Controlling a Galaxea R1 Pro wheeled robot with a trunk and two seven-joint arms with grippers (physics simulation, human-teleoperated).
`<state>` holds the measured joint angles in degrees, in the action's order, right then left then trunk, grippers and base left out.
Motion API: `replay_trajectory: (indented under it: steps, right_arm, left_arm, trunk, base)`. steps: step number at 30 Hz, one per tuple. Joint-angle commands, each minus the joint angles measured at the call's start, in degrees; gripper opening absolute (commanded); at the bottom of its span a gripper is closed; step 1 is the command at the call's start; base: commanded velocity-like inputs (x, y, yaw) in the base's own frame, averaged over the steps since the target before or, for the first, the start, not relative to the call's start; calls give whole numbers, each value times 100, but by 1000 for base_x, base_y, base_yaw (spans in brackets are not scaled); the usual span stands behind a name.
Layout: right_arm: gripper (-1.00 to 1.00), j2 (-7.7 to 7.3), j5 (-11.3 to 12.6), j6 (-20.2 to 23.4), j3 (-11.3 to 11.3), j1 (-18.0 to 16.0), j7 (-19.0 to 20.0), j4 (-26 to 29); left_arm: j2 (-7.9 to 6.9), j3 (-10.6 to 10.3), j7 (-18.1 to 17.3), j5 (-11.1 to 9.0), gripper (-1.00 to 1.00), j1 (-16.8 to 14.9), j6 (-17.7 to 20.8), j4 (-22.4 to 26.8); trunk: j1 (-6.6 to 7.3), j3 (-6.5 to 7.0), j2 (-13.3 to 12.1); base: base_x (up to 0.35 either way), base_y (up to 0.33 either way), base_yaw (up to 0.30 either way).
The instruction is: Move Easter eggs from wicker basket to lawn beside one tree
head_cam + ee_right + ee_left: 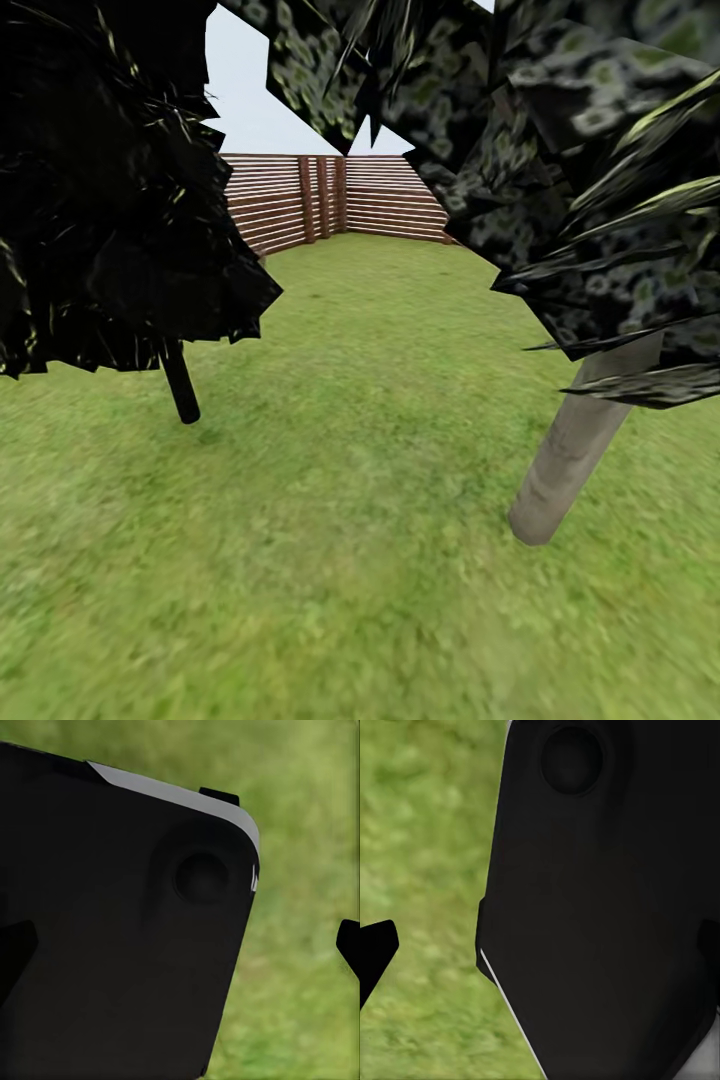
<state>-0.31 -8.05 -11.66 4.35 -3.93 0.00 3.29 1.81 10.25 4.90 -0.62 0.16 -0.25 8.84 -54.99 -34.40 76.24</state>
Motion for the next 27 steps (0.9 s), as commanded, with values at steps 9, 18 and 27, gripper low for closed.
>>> replay_trajectory:
  steps: [9,18,27]
  right_arm:
    - [100,7,-12,-12,40,-3,0,-3]
    - [100,-2,-10,-16,33,-3,0,-3]
    - [100,3,-5,-16,34,-3,0,-3]
  left_arm:
    - [3,21,11,-9,100,2,-6,4]
    - [3,21,11,-9,100,2,-10,4]
    - [3,21,13,-9,100,2,-9,4]
  trunk:
    - [-1,-4,2]
    - [-1,-4,2]
    - [-1,-4,2]
  base:
    - [17,178,-5]
    - [0,299,-67]
    - [42,316,-254]
